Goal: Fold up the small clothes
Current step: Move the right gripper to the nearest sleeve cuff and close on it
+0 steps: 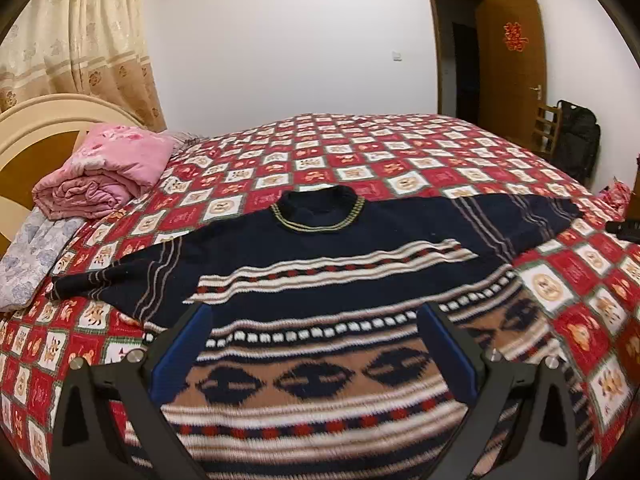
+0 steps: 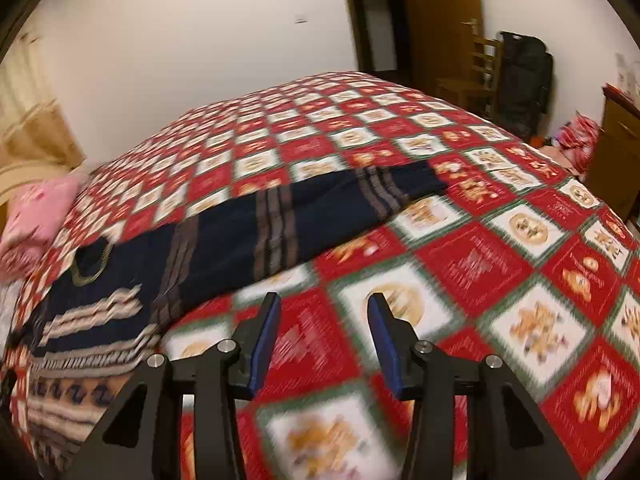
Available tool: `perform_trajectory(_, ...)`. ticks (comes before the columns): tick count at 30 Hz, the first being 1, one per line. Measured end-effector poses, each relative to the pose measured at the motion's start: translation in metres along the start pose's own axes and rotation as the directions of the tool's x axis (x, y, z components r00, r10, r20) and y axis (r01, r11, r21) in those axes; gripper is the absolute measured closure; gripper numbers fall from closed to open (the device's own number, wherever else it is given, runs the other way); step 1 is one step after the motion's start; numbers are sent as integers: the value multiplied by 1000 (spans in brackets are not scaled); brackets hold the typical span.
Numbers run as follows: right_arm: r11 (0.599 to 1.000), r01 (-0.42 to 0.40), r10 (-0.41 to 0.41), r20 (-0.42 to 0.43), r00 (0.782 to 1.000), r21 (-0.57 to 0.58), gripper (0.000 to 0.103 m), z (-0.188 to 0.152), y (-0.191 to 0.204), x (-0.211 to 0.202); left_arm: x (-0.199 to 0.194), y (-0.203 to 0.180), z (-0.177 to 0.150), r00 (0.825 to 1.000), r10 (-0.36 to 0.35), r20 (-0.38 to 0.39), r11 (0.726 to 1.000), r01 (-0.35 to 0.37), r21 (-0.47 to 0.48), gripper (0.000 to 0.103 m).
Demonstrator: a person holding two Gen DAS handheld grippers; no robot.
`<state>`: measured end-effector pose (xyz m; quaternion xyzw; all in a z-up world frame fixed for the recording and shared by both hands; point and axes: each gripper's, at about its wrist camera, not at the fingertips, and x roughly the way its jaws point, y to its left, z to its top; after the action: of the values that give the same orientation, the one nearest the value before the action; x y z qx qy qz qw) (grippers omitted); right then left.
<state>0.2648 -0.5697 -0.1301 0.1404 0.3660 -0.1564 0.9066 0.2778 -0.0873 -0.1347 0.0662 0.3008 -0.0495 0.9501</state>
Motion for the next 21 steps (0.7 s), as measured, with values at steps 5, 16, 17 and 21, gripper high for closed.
perform_trajectory(5,995,46,-45,-15,999,89,60,35,-28,44,24,5,1,1000,13,-28,1000,-13,-14,0)
perform_trajectory(16,957,69,-51,-68,996,281,64,78,-85,124,59,26,-5,995,38,-90,997,-44,-61,0)
perform_trajectory(17,956,81,-62,-75,995,282,64,80,-86,130,63,29,-6,994,41,-98,997,-47,-68,0)
perform_trajectory(21,947,116,-88,-105,991,298,64,84,-92,152,71,28,-11,992,37,-120,996,-47,-78,0)
